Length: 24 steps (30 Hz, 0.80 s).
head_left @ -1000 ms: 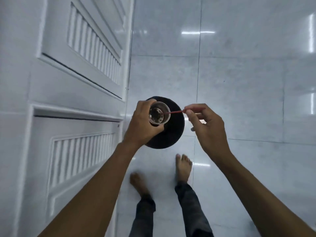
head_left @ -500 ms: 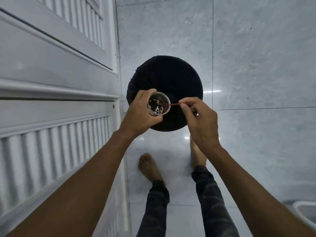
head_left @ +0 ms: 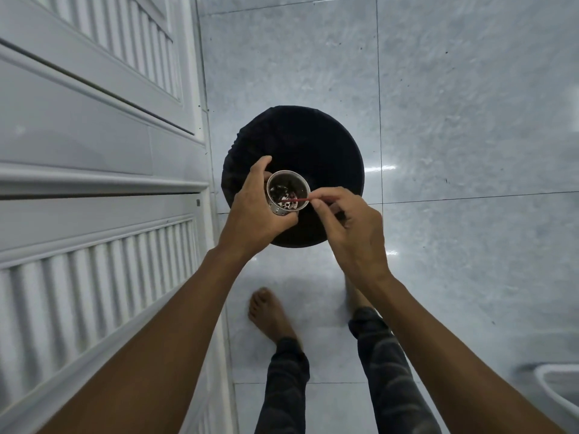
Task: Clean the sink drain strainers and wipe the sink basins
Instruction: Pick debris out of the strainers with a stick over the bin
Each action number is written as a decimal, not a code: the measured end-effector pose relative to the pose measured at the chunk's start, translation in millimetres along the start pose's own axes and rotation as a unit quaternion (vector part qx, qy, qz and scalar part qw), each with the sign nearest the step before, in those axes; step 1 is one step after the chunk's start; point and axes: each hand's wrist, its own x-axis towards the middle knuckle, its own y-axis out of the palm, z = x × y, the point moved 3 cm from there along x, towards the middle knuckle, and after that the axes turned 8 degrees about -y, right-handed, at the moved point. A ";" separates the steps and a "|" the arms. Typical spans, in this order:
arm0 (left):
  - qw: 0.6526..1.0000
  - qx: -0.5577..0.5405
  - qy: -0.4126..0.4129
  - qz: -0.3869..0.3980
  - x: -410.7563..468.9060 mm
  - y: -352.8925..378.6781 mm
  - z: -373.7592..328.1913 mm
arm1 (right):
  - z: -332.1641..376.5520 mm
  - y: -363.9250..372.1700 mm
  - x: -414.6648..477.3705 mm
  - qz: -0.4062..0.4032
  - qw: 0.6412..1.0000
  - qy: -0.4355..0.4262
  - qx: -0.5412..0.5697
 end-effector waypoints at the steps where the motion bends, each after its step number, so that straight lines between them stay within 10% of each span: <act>1: 1.000 -0.001 -0.001 -0.002 -0.2 0.4 -0.7 | -0.8 -0.2 0.5 -0.003 1.000 0.007 -0.006; 24: 0.998 0.043 -0.030 -0.024 -4.1 3.5 7.2 | -8.2 -1.0 -6.3 -0.049 0.998 0.045 0.001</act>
